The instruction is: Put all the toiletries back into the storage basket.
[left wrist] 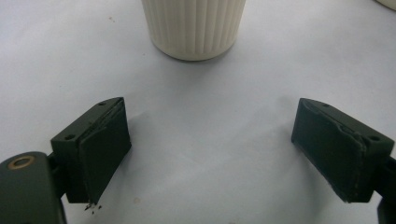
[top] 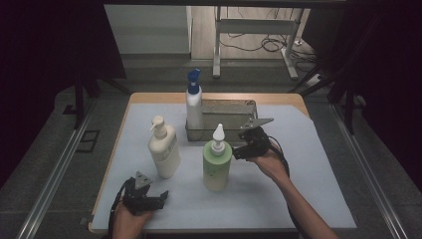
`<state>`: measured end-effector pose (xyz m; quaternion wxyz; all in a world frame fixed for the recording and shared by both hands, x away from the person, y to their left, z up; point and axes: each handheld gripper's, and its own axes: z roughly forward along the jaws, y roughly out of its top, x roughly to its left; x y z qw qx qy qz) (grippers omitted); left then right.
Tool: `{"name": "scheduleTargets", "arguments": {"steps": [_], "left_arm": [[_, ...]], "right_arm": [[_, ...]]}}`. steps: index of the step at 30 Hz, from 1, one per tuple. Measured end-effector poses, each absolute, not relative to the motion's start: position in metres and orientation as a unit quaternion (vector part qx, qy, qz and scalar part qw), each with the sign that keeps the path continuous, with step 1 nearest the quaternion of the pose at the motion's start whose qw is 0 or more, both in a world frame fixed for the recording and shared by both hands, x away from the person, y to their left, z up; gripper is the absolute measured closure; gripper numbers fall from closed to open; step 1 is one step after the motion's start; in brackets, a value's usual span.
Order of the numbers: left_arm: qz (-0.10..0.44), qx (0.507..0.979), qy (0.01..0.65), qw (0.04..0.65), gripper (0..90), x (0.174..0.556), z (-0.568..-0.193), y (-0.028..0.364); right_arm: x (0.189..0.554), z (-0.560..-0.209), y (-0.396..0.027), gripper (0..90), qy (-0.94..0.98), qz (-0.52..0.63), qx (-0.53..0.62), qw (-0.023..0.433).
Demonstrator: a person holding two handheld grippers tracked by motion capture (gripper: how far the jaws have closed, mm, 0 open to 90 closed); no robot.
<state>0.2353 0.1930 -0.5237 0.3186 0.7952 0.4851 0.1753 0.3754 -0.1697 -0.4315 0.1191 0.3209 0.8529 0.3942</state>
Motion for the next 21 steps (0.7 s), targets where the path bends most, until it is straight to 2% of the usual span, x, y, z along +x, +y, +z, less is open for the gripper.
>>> {"name": "scheduleTargets", "arguments": {"steps": [21], "left_arm": [[0.176,0.795,0.485,0.319,10.9,0.235,-0.524,0.193]], "right_arm": [[0.346,-0.435,-0.194,20.2,0.852,0.395,0.317,0.13]]}}
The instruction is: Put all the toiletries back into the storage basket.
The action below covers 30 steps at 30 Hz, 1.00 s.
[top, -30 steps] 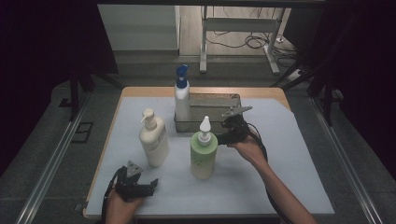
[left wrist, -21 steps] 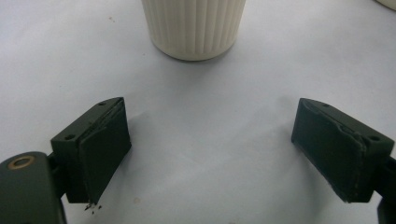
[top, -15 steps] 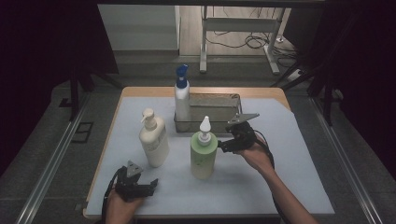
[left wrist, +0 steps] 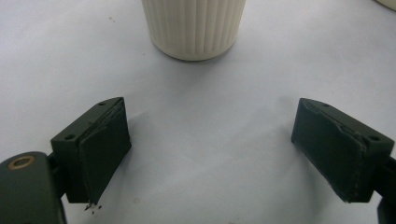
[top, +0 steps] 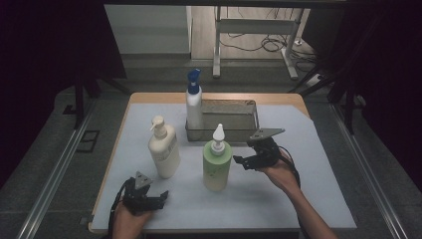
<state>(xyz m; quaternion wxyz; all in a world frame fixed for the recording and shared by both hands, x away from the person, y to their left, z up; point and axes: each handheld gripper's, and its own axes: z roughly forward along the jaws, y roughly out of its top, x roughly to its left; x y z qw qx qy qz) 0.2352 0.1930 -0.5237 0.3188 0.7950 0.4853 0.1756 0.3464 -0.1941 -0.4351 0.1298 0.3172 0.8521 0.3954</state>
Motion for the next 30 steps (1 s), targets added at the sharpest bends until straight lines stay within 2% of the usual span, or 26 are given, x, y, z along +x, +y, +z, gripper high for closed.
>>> {"name": "scheduleTargets", "arguments": {"steps": [13,24,30], "left_arm": [[0.176,0.795,0.485,0.319,11.0,0.235,-0.524,0.193],[0.176,0.795,0.485,0.319,10.9,0.235,-0.524,0.193],[0.176,0.795,0.485,0.319,11.0,0.235,-0.524,0.193]], "right_arm": [[0.326,-0.445,-0.204,15.6,0.854,0.398,0.315,0.116],[0.308,-0.45,-0.195,11.9,0.861,0.406,0.288,0.104],[0.303,-0.452,-0.184,5.2,0.865,0.409,0.276,0.096]]}}
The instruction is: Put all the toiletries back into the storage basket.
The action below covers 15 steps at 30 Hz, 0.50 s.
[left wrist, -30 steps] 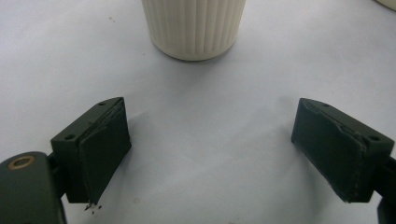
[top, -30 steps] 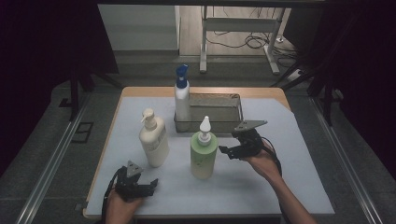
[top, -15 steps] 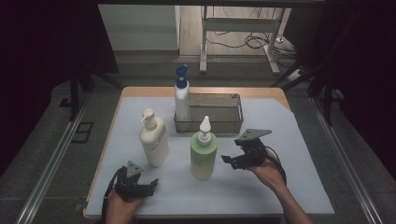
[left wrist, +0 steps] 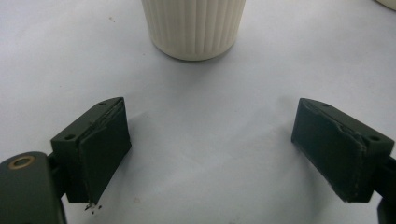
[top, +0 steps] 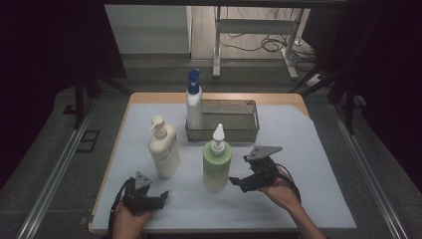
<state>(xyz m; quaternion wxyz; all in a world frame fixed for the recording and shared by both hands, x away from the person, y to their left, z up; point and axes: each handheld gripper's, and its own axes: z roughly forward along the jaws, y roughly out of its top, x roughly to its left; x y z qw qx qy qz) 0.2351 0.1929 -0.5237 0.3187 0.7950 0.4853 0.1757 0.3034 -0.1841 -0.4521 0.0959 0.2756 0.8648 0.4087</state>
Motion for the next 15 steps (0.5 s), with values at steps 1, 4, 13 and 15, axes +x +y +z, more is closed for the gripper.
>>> {"name": "scheduleTargets", "arguments": {"steps": [1,4,13,15], "left_arm": [[0.176,0.795,0.485,0.319,10.9,0.235,-0.524,0.193],[0.176,0.795,0.485,0.319,11.0,0.235,-0.524,0.193],[0.176,0.794,0.486,0.32,11.0,0.235,-0.524,0.193],[0.176,0.794,0.486,0.32,11.0,0.235,-0.524,0.193]], "right_arm": [[0.303,-0.452,-0.182,4.0,0.865,0.411,0.273,0.095],[0.302,-0.451,-0.176,1.3,0.865,0.413,0.269,0.093],[0.301,-0.442,-0.159,0.0,0.866,0.419,0.257,0.093],[0.302,-0.441,-0.156,0.0,0.867,0.418,0.255,0.092]]}}
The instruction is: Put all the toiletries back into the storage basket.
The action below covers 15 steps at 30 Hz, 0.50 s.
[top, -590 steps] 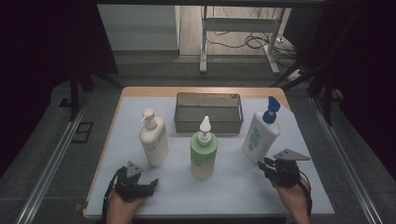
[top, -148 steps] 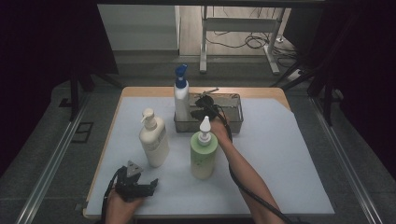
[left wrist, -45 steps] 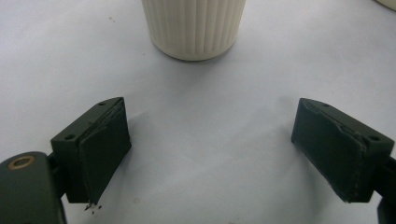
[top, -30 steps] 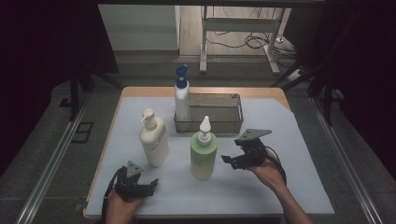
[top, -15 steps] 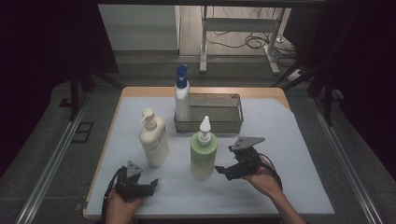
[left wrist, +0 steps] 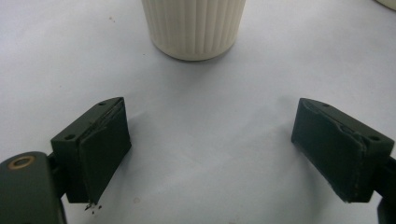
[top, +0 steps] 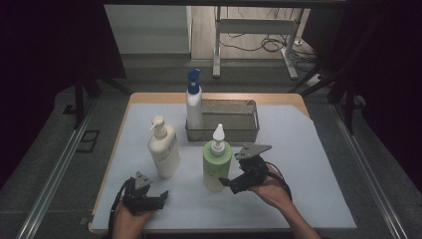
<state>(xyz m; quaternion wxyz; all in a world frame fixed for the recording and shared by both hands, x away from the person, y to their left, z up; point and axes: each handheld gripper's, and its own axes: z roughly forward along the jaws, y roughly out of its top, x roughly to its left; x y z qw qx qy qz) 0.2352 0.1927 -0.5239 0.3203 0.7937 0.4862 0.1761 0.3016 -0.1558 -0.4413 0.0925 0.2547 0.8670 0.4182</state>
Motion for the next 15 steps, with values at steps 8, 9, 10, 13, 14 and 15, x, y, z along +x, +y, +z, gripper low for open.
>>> {"name": "scheduleTargets", "arguments": {"steps": [8,9,10,13,14,15], "left_arm": [[0.176,0.794,0.486,0.32,11.0,0.235,-0.524,0.193],[0.176,0.794,0.486,0.32,10.9,0.235,-0.524,0.193],[0.176,0.794,0.486,0.32,11.0,0.235,-0.524,0.193],[0.176,0.794,0.486,0.32,11.0,0.235,-0.524,0.193],[0.176,0.794,0.486,0.32,11.0,0.235,-0.524,0.193],[0.176,0.794,0.486,0.32,11.0,0.235,-0.524,0.193]], "right_arm": [[0.302,-0.437,-0.143,0.0,0.868,0.421,0.246,0.096],[0.303,-0.437,-0.142,0.0,0.868,0.421,0.244,0.1],[0.303,-0.436,-0.14,0.0,0.867,0.422,0.244,0.101],[0.304,-0.435,-0.137,0.1,0.867,0.424,0.243,0.103],[0.304,-0.435,-0.136,0.5,0.866,0.425,0.244,0.102],[0.305,-0.435,-0.135,0.7,0.865,0.426,0.245,0.101]]}}
